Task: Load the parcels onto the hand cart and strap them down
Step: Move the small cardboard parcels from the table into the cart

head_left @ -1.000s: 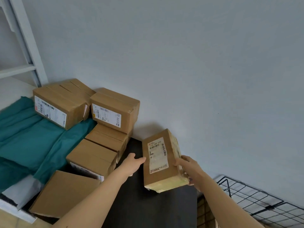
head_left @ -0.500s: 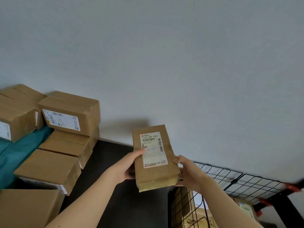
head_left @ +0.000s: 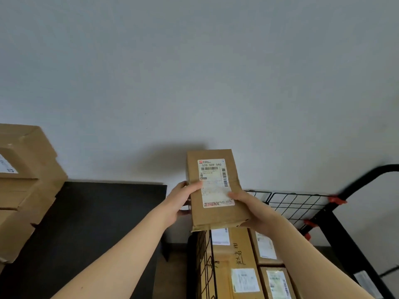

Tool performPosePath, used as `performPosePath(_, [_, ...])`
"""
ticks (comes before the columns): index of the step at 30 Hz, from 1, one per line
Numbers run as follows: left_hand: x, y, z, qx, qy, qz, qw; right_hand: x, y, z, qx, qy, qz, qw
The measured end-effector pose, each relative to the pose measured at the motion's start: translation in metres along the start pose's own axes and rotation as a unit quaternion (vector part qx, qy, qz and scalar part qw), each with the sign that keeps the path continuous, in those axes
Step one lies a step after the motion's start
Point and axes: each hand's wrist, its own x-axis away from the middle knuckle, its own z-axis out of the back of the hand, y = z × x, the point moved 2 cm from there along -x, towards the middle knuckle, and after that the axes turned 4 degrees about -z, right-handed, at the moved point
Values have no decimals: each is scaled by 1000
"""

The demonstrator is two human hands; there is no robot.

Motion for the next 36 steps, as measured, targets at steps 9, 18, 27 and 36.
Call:
performPosePath(9, [-61,-43,-130,-106,-17,21,994,-14,55,146,-52,69,-38,996])
performPosePath(18, [-105,-113,-179,-347,20,40,937,-78,132,228,-80,87,-131,984])
performPosePath(27, [-144,-172,-181,-550,-45,77,830,-148,199,245,-114,65,-216,968])
performPosePath(36, [-183,-224,-183,-669,-121,113,725,-197,238,234,-100,54,-262,958])
